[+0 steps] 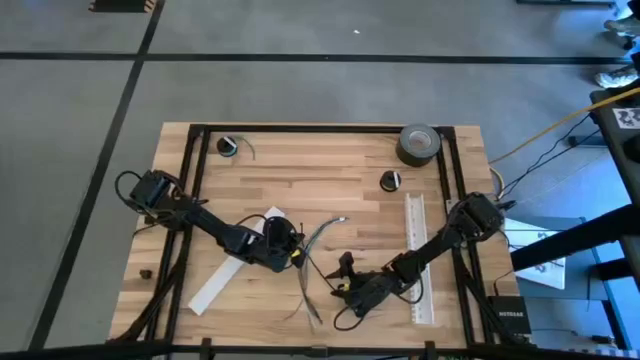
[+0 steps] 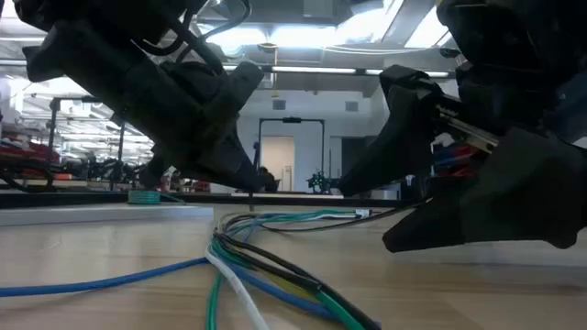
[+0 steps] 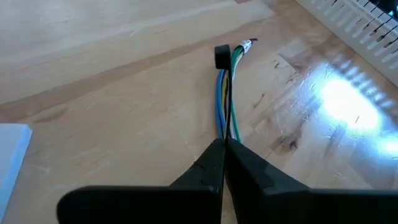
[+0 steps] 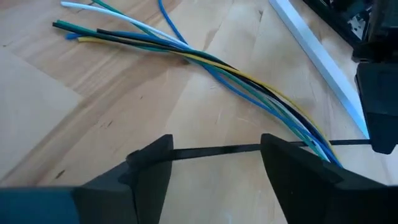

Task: Ziptie cables
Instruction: Wrap the cable wires using the black zip tie

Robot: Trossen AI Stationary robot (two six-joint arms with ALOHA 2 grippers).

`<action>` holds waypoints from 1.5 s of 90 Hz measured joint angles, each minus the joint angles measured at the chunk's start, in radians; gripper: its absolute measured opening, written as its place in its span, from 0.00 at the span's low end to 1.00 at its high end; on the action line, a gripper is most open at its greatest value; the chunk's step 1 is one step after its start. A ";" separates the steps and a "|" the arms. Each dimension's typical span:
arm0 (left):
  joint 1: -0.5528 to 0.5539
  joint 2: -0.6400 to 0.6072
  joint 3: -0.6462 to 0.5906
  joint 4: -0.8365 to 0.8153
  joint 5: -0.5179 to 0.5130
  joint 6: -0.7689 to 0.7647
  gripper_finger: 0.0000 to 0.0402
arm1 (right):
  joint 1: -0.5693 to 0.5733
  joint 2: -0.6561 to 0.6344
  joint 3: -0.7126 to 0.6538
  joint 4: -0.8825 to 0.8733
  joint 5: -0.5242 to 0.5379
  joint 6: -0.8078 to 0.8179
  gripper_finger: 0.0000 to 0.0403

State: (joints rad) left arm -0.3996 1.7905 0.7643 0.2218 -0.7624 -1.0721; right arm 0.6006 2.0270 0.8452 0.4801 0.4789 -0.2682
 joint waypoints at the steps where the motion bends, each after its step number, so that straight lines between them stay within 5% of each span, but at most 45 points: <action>1: 0.000 0.000 0.000 0.000 0.000 0.000 0.00 | 0.000 0.000 0.000 0.000 0.000 0.000 0.53; 39: 0.000 0.000 0.000 0.000 0.000 -0.004 0.00 | -0.019 0.002 -0.001 0.026 -0.039 -0.001 0.35; 70: 0.000 0.000 0.000 0.000 0.000 -0.002 0.00 | -0.026 0.002 -0.001 0.029 -0.053 0.010 0.03; 85: 0.000 0.000 0.000 0.000 0.000 -0.002 0.00 | -0.028 0.002 -0.002 0.030 -0.064 0.037 0.01; 135: 0.002 0.000 0.007 0.062 0.035 0.152 0.00 | -0.179 -0.123 -0.003 -0.085 -0.565 0.397 0.00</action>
State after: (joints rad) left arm -0.3973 1.7905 0.7717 0.2839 -0.7269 -0.9203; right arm 0.4218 1.9041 0.8421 0.3953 -0.0856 0.1290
